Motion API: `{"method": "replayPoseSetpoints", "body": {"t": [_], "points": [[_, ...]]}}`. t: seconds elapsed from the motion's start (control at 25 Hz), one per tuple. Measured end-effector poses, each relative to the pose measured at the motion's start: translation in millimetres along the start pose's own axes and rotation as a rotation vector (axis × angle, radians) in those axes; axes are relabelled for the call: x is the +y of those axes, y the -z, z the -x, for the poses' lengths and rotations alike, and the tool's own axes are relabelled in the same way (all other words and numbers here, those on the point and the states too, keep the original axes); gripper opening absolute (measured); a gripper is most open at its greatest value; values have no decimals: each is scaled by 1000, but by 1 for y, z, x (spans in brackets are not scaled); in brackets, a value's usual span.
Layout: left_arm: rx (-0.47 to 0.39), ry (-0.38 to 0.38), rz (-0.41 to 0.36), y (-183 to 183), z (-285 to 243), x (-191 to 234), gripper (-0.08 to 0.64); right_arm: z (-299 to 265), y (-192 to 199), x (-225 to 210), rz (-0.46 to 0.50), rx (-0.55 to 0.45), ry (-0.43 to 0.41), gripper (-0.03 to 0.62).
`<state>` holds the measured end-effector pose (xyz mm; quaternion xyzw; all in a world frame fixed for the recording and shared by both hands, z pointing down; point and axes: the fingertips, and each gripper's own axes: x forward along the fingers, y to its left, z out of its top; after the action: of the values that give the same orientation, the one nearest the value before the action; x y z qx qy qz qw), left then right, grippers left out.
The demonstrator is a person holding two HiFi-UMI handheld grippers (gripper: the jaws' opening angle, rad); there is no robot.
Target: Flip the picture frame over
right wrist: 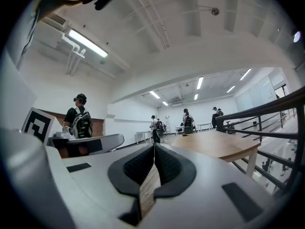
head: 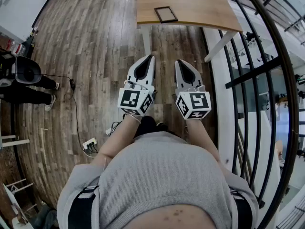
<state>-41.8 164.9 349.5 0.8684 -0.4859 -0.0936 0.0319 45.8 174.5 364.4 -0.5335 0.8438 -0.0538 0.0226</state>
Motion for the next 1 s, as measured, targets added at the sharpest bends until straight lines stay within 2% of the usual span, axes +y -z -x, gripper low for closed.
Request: {"method": "replayPoseSetpoints", "body": {"t": [0.16,0.52,0.76,1.0], "points": [[24,6,-17,4,-1,4,6,-7,2,-1,-6,3,1,17],[11,0,-10,8,-32,21,6,-40,0,-18,3,-1,-15,17],[18,17,-3,15,-75,45,6,-81,4,-41,7,10,5,17],[21,47,7,14,-142,85,6,-146,-8,-73,16,-1,43,17]]}}
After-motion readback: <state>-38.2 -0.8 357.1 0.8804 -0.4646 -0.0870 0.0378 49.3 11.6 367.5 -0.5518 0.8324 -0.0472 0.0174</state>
